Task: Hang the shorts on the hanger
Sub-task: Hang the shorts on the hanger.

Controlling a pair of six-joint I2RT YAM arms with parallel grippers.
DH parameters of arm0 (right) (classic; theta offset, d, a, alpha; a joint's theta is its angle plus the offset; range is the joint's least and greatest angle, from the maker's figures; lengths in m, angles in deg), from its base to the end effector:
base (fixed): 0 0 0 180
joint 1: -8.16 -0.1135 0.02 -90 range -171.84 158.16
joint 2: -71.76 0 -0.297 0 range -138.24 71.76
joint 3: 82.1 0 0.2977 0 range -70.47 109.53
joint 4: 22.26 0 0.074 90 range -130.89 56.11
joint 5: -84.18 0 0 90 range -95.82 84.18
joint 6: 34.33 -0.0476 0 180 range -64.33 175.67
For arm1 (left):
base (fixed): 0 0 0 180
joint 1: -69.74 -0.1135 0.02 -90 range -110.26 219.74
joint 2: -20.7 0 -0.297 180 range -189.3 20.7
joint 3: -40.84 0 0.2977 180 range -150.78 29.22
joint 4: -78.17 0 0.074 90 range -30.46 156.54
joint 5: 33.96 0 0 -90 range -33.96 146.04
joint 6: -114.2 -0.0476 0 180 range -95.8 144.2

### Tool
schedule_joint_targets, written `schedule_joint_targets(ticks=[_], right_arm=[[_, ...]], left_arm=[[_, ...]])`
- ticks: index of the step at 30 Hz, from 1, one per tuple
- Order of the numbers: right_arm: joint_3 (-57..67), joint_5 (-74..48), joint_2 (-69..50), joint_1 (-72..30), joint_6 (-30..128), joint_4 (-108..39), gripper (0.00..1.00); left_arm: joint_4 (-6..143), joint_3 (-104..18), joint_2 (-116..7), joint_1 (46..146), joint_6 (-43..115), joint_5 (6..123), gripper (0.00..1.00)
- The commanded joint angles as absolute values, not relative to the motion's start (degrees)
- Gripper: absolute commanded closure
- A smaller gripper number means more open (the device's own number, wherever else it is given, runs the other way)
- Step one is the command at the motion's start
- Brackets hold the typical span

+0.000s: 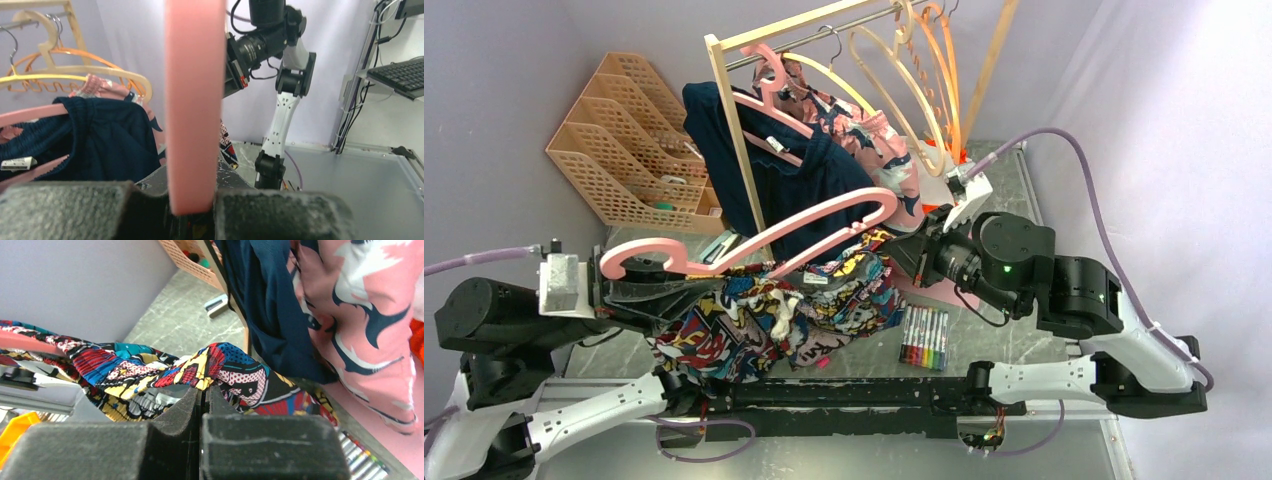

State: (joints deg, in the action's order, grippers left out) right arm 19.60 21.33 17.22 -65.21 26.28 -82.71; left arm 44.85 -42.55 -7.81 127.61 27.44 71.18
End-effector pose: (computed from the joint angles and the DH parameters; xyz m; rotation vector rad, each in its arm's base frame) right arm 0.0676 0.1503 0.5470 -0.3605 1.8251 0.8544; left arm 0.0117 -0.0420 0.5428 0.7953 1.0044 -1.0837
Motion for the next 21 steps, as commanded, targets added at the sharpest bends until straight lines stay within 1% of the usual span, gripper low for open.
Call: schedule_joint_targets(ticks=[1, 10, 17, 21], right_arm=[[24.3, 25.4, 17.2, -65.2, 21.8, -90.7, 1.0], [28.2, 29.1, 16.1, -65.2, 14.4, -100.0, 1.0], [30.7, 31.8, 13.1, -65.2, 8.3, -107.1, 1.0], [31.1, 32.5, 13.0, -65.2, 5.9, -108.8, 1.0]], left_arm=[[43.7, -41.4, -8.1, 127.5, 27.4, 70.9, 0.93], [35.3, -40.3, -9.6, 127.5, 26.4, 72.3, 0.93], [34.5, -38.5, -9.6, 127.5, 26.8, 76.2, 0.93], [32.2, -38.5, -10.2, 127.5, 26.5, 76.1, 0.93]])
